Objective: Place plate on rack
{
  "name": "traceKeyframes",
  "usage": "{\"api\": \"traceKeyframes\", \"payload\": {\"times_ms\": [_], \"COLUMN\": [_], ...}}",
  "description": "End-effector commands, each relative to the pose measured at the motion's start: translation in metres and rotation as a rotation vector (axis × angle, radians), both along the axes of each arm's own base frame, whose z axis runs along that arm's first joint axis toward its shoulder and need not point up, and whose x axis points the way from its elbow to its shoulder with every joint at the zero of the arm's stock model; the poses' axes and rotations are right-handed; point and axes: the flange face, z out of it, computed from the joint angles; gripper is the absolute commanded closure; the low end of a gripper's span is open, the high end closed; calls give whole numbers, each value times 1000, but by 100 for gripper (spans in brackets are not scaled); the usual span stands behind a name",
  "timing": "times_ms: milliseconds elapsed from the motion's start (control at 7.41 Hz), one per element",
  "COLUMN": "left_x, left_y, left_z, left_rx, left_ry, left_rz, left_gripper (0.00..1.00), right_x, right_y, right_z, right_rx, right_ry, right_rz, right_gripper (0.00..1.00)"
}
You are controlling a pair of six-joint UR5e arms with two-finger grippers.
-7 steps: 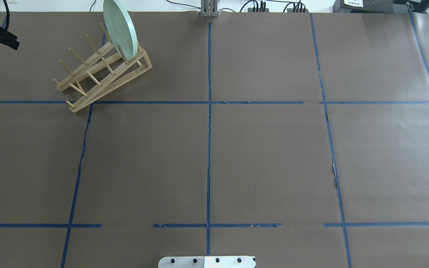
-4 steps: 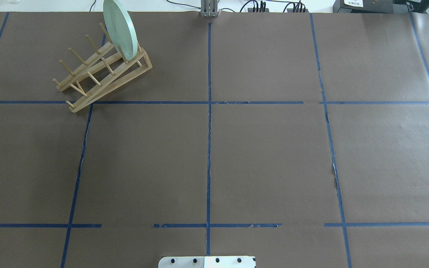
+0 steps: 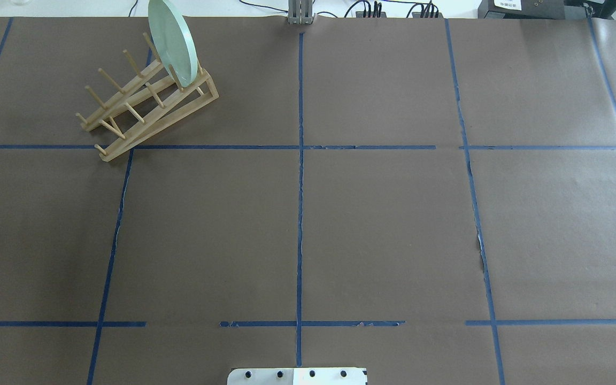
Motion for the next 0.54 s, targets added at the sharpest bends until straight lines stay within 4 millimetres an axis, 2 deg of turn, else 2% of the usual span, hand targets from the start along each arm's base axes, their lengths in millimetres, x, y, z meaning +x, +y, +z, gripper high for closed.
{"api": "traceKeyframes", "payload": {"times_ms": [0,135,270,405], "left_x": [-40,-48,-49,-50], "left_y": [17,18,29,31], "left_z": [11,-3,-2,-2], "left_rx": [-20,2,-1,2], "left_ry": [21,32,32,32], "left_rz": [-78,-94,-96,-97], "left_gripper": [0,0,0,0], "right_x": [0,0,0,0], "right_y": [0,0,0,0], "right_z": [0,0,0,0], "right_rx": [0,0,0,0], "right_ry": [0,0,0,0], "right_rz": [0,0,0,0], "right_gripper": [0,0,0,0]}}
